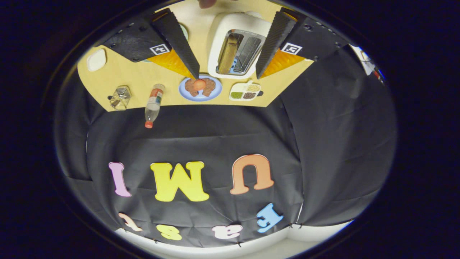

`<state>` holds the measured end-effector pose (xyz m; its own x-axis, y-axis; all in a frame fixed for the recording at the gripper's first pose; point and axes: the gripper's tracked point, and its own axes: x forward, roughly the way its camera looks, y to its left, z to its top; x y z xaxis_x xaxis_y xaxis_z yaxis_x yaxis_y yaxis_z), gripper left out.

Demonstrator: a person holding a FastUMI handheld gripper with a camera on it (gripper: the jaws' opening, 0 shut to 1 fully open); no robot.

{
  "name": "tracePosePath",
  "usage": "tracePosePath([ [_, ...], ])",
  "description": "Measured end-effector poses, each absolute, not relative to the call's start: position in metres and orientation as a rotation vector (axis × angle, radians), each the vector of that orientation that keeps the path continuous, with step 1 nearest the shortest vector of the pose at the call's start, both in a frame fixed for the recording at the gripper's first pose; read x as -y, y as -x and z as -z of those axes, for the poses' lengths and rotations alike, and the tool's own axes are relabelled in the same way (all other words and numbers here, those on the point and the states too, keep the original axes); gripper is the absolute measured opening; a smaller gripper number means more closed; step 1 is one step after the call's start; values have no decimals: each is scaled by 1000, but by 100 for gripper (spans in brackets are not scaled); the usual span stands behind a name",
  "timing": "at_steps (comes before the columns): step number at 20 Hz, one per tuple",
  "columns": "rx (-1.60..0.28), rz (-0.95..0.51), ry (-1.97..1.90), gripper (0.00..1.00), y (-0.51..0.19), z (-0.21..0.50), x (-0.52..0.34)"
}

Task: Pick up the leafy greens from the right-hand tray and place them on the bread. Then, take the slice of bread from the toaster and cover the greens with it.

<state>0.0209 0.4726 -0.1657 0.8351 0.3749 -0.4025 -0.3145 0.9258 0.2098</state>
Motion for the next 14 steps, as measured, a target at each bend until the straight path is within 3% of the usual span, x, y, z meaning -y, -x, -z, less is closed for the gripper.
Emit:
tracePosePath([
  [3, -492, -313, -132, 96, -32, 185, -478],
  [5, -520, -294, -129, 90, -39, 198, -483],
  [14, -602, -254, -116, 28, -50, 230, -486],
])
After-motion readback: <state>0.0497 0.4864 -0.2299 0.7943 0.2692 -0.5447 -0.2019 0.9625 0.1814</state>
